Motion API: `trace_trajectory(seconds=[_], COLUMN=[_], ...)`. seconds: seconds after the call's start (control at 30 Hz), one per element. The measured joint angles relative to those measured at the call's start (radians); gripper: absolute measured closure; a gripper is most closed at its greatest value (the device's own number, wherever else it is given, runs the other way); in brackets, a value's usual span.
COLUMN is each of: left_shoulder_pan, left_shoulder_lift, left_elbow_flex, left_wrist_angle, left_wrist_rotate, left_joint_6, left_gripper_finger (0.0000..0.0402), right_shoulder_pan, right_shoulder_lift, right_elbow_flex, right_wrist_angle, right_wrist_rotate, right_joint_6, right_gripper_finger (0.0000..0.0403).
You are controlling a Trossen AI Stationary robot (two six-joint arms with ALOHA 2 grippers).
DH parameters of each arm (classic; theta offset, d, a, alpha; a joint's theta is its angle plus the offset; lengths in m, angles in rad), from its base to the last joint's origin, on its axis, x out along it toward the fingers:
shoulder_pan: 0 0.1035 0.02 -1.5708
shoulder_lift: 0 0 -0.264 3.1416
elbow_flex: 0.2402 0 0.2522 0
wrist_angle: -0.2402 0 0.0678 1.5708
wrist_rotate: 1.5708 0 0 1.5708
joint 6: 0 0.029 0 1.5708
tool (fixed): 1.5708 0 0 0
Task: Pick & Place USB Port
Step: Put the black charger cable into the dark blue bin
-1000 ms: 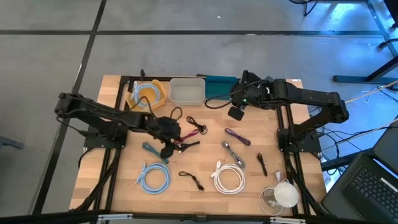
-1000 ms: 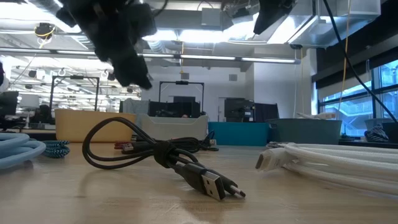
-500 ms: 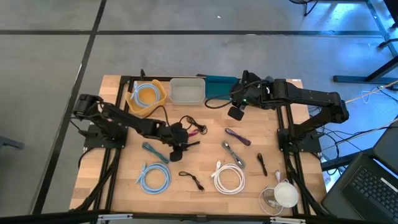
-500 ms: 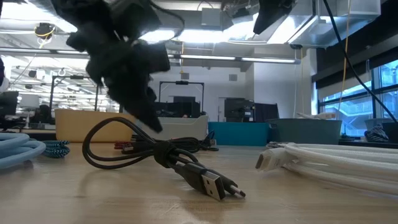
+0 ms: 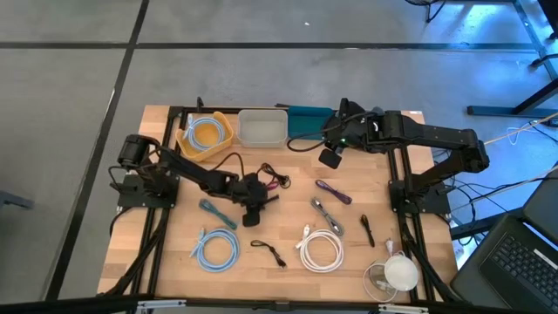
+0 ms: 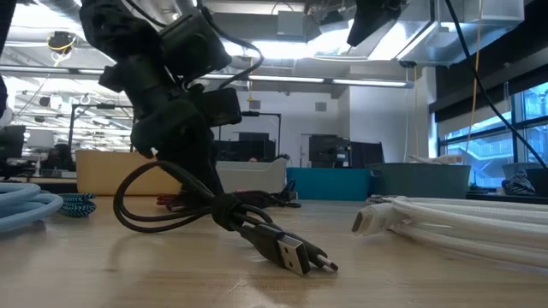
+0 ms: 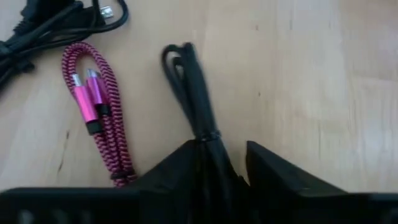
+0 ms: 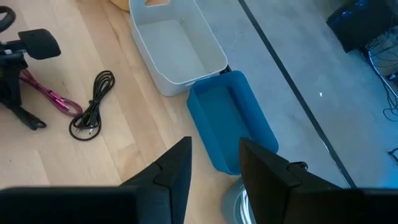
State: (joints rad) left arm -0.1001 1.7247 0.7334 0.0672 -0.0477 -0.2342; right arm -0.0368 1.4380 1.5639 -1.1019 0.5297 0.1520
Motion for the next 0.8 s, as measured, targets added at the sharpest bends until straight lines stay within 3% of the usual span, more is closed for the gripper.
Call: trace_trajectory(seconds=[0.13, 0.33, 0.43, 0.8], left_shoulder_pan=[-0.001, 0.005, 0.003, 0.136], left_shoulder_lift=[-0.037, -0.148, -0.231, -0.449], left_elbow_flex=[0.0, 0.053, 0.107, 0.38], left_wrist_angle=[-0.019, -0.073, -0.187, -0.616], left_wrist_rotate=[0.056, 0.148, 0.15, -0.149], left_joint_6=[0.026, 0.059, 0.15, 0.53], left_gripper_finger=[0.037, 0.0371, 0.0371, 0.0371], right_shoulder_pan=[0.0, 0.0, 0.0, 0.0], right_shoulder_lift=[0.0, 0.0, 0.0, 0.0], right_elbow_flex=[0.0, 0.0, 0.0, 0.0], right_wrist_angle=[0.001, 0.002, 0.002, 0.005], right_wrist_rotate=[0.001, 0.001, 0.001, 0.001], right_joint_6=[0.0, -0.002, -0.003, -0.004], right_gripper_finger=[0.0267, 0.0267, 0.0267, 0.0267])
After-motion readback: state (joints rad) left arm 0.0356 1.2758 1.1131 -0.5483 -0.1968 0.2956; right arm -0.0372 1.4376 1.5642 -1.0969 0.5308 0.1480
